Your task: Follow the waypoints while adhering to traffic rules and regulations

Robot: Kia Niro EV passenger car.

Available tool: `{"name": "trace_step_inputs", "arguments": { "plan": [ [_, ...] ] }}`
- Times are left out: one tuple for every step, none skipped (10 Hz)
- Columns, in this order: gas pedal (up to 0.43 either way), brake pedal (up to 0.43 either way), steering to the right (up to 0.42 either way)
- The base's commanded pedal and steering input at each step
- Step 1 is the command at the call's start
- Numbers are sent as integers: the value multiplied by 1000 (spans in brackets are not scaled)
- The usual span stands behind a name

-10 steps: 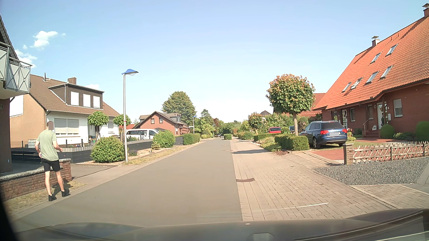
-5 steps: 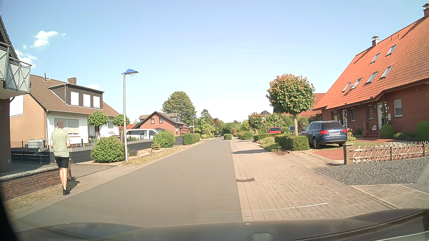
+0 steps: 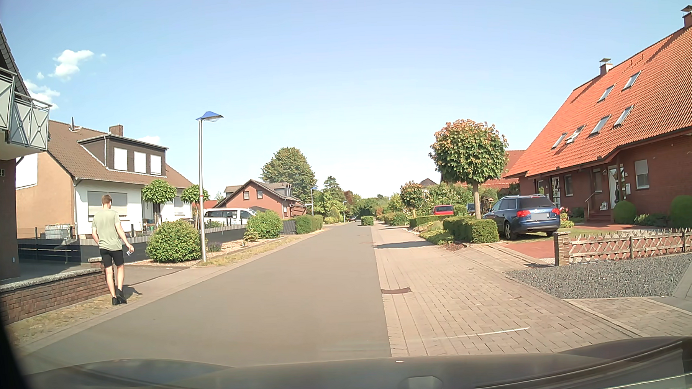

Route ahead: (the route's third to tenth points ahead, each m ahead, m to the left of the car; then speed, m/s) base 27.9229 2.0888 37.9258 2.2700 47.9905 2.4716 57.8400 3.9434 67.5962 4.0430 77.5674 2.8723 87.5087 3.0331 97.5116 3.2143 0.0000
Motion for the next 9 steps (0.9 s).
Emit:
{"name": "trace_step_inputs", "arguments": {
  "plan": [
    [0,165,-22],
    [0,159,-22],
    [0,128,-22],
    [0,55,-22],
    [0,18,-22],
    [0,12,-22],
    [0,12,-22],
    [0,12,-23],
    [0,6,-27]
  ]
}}
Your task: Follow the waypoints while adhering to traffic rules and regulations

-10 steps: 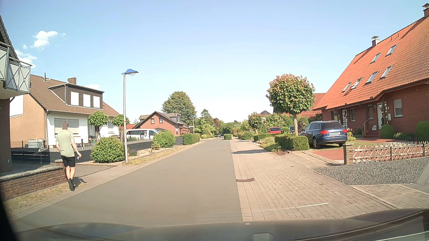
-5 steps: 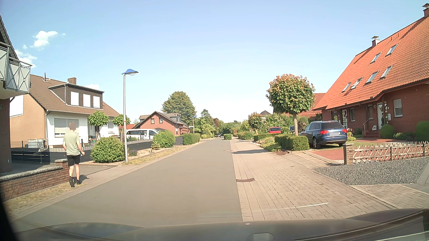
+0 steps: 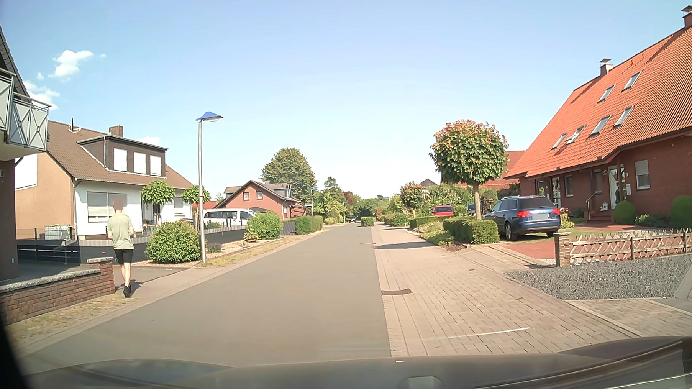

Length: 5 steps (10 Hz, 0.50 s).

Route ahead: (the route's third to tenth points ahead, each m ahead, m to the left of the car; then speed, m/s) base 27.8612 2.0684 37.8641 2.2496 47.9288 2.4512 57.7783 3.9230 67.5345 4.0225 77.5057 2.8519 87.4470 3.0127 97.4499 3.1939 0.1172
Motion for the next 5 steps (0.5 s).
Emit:
{"name": "trace_step_inputs", "arguments": {
  "plan": [
    [0,12,-29],
    [0,18,-28],
    [0,24,-27],
    [0,30,-27],
    [0,43,-27]
  ]
}}
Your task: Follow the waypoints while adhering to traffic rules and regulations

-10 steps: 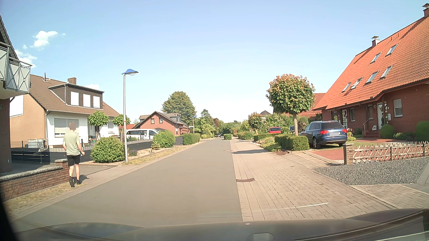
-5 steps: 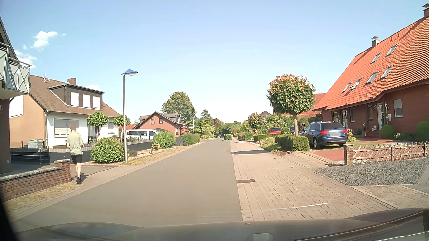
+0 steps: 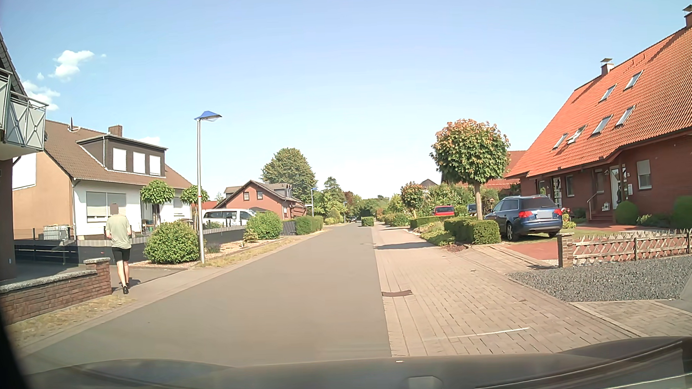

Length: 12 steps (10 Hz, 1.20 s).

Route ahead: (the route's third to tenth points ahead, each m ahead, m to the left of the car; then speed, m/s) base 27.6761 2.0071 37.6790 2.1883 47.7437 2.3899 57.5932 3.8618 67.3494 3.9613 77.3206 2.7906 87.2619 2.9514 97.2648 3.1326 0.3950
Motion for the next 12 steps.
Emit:
{"name": "trace_step_inputs", "arguments": {
  "plan": [
    [0,61,-26],
    [0,85,-25],
    [0,85,-25],
    [0,104,-25],
    [0,116,-25],
    [0,122,-25],
    [0,128,-24],
    [0,128,-24],
    [0,128,-24],
    [0,128,-24],
    [0,128,-24],
    [0,128,-24]
  ]
}}
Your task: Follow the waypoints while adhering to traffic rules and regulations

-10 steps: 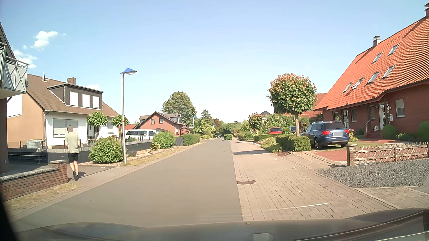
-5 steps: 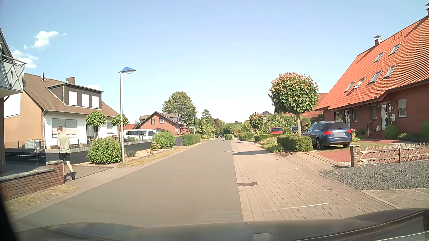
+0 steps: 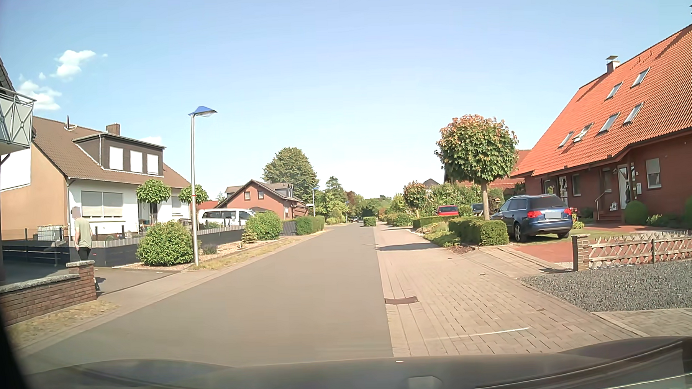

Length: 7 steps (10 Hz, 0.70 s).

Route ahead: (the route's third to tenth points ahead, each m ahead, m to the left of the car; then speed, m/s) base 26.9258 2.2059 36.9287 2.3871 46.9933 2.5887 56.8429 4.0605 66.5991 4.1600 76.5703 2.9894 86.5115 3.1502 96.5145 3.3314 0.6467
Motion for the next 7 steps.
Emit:
{"name": "trace_step_inputs", "arguments": {
  "plan": [
    [0,116,-25],
    [0,91,-31],
    [0,67,-38],
    [0,49,-46],
    [0,18,-56],
    [0,12,-63],
    [0,6,-65]
  ]
}}
